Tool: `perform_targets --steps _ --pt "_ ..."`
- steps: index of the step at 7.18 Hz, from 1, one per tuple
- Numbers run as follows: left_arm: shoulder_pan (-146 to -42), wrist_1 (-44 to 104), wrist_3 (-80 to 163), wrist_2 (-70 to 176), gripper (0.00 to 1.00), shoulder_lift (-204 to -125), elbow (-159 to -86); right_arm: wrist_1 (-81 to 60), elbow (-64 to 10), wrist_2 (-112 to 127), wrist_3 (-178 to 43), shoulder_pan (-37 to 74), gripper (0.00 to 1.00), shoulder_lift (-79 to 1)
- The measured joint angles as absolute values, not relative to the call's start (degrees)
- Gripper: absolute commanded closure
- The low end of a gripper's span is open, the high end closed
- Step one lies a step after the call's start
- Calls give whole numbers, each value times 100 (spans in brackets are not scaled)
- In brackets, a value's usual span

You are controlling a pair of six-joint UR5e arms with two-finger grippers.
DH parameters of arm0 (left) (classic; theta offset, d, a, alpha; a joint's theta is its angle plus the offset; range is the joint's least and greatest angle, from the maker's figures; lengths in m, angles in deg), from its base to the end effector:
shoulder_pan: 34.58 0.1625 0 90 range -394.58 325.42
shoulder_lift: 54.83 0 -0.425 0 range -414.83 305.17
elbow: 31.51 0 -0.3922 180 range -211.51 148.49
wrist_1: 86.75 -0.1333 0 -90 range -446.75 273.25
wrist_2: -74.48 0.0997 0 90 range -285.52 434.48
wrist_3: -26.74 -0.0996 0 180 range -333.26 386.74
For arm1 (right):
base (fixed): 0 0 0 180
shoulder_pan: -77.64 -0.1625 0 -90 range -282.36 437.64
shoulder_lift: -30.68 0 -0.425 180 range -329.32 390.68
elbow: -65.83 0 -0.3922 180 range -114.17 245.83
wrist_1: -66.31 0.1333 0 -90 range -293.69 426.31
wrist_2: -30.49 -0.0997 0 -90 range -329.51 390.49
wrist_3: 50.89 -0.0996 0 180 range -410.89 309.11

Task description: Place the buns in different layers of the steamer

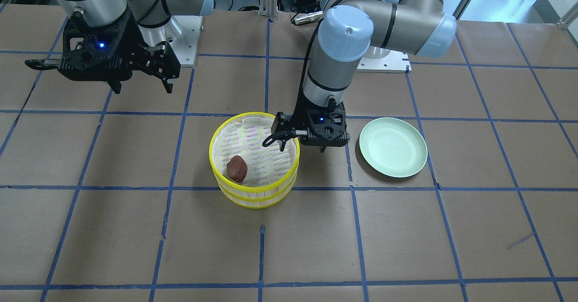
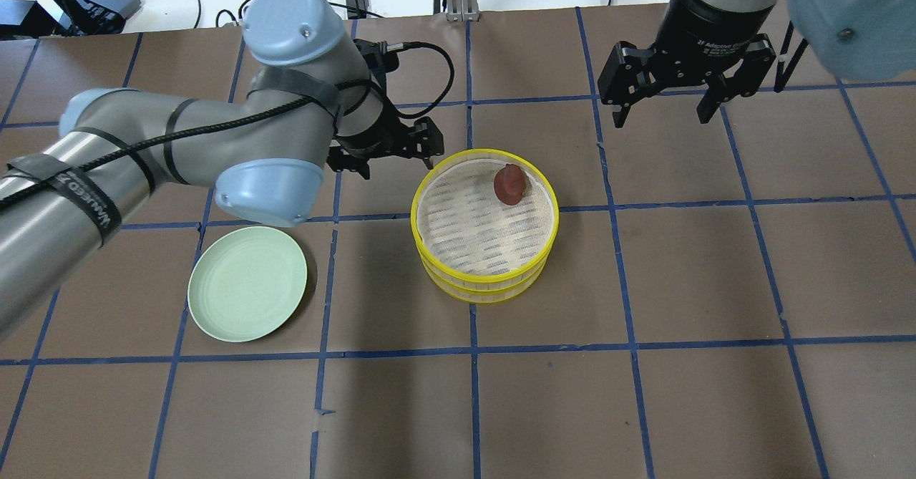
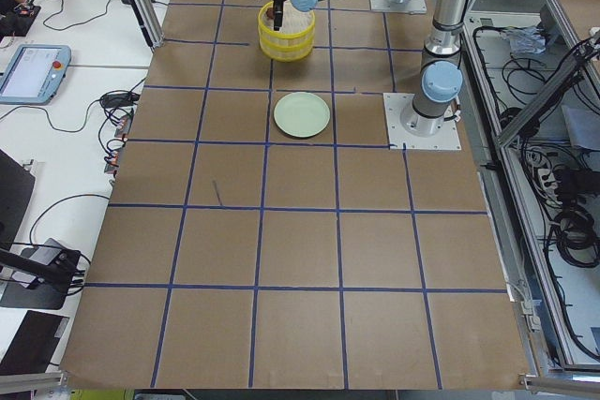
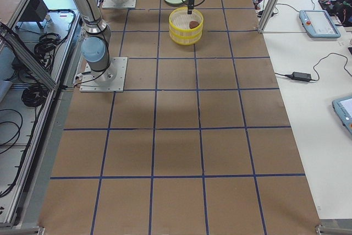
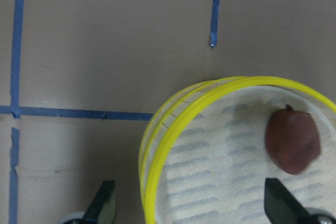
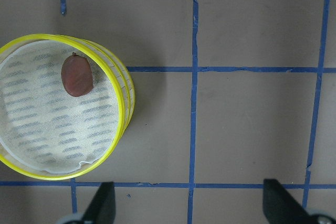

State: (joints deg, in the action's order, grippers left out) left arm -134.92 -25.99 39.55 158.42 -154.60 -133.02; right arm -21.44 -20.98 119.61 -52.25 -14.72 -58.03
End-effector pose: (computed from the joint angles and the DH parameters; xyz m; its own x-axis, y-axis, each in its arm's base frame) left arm -0.2402 -0.5153 0.3547 -0.9908 -0.0279 0.1327 -0.0430 0.9928 -0.1119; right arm 0.1553 -0.4947 0.5002 -0.9997 -0.0174 -0.0152 -0.0175 0.9998 0.0065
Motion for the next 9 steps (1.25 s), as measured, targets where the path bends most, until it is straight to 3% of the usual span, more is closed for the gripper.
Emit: perform_targets --steps 4,6,9 --pt "-12195 -243 2460 15840 0 -14360 -12744 -2136 -2132 11989 -5163 -1462 0 -5863" --pt "-12088 712 2406 15917 0 -14086 -12250 -2123 -2135 12004 -5150 -1452 0 -5864" --pt "-12100 1019 2386 16204 0 -13906 -12189 -2134 -2143 12003 -5143 -1454 0 -5865"
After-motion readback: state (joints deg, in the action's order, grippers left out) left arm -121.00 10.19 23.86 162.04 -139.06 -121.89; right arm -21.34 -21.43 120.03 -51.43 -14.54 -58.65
